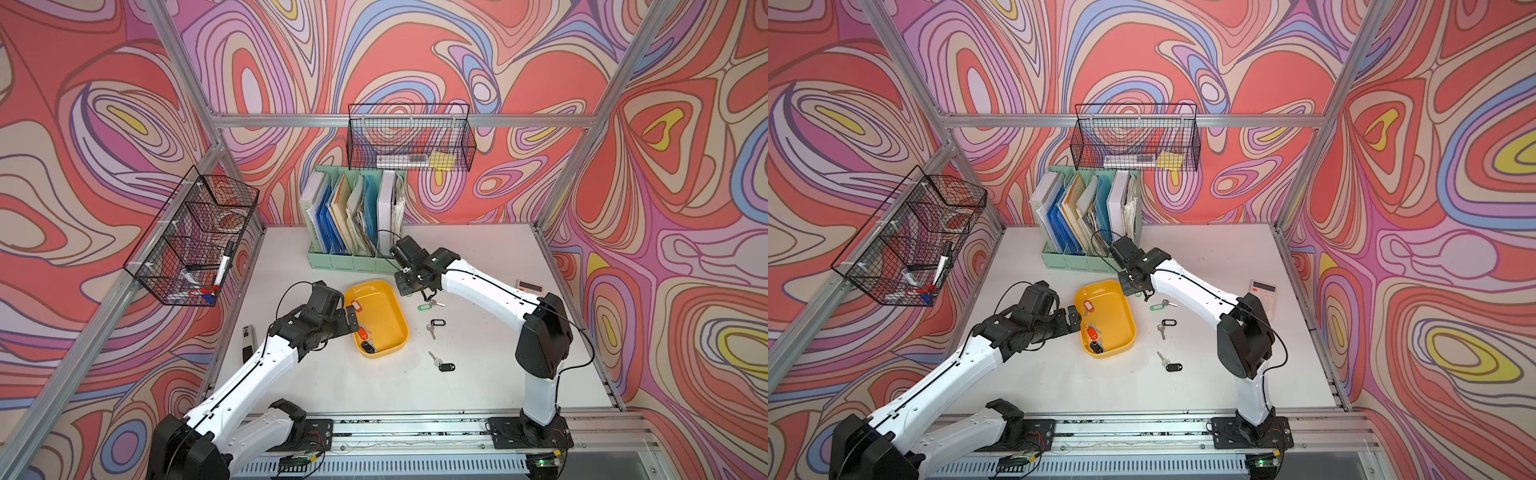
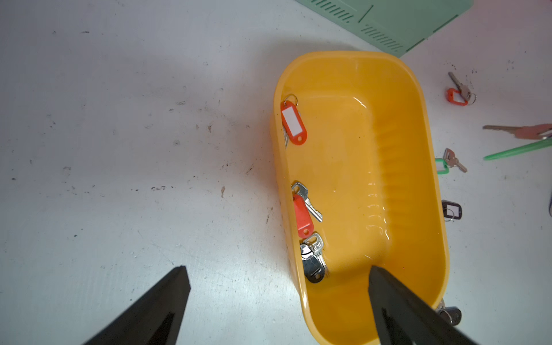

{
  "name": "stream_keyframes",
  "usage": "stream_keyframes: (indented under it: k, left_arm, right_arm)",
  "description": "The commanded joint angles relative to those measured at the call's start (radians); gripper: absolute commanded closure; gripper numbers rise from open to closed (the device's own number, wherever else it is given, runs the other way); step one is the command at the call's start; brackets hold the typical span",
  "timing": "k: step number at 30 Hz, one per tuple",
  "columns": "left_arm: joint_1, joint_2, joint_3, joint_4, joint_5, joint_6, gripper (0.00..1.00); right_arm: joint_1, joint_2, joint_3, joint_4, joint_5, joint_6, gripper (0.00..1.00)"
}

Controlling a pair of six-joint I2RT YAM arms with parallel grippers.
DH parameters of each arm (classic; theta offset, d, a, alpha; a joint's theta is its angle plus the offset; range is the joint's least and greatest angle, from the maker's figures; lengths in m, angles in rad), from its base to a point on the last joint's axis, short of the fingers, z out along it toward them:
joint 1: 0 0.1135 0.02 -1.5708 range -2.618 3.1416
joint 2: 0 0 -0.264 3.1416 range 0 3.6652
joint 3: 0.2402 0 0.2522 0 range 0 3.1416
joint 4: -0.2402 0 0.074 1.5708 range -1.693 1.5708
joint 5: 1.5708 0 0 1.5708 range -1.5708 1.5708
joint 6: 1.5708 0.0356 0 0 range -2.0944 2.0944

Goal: Take the keys out of the storage box
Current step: Place the key at the center of the board.

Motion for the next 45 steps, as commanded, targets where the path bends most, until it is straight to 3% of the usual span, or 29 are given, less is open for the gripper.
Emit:
stream_keyframes:
  k: [1, 14, 34, 45]
  left_arm:
    - [0.007, -0.02, -0.012, -0.047, -0.039, -0.001, 0.01]
    - [0.007, -0.017, -0.003, -0.053, -0.01, 0.024, 0.01]
    - [0.006, -0.005, 0.009, -0.055, 0.024, 0.029, 0.01]
    - [0.007, 0.044, 0.032, -0.011, 0.119, 0.046, 0.01]
  right_arm:
    - [-0.072, -0.033, -0.04, -0.003, 0.05, -0.041, 1.0]
    - [-0.318, 0.068, -0.034, 0.081, 0.095, -0.127, 1.0]
    - [-0.418, 0.261, 0.031, 0.159, 0.046, -0.163, 1.0]
    - [-0.426, 0.209, 0.044, 0.17, 0.01, -0.165, 0.78]
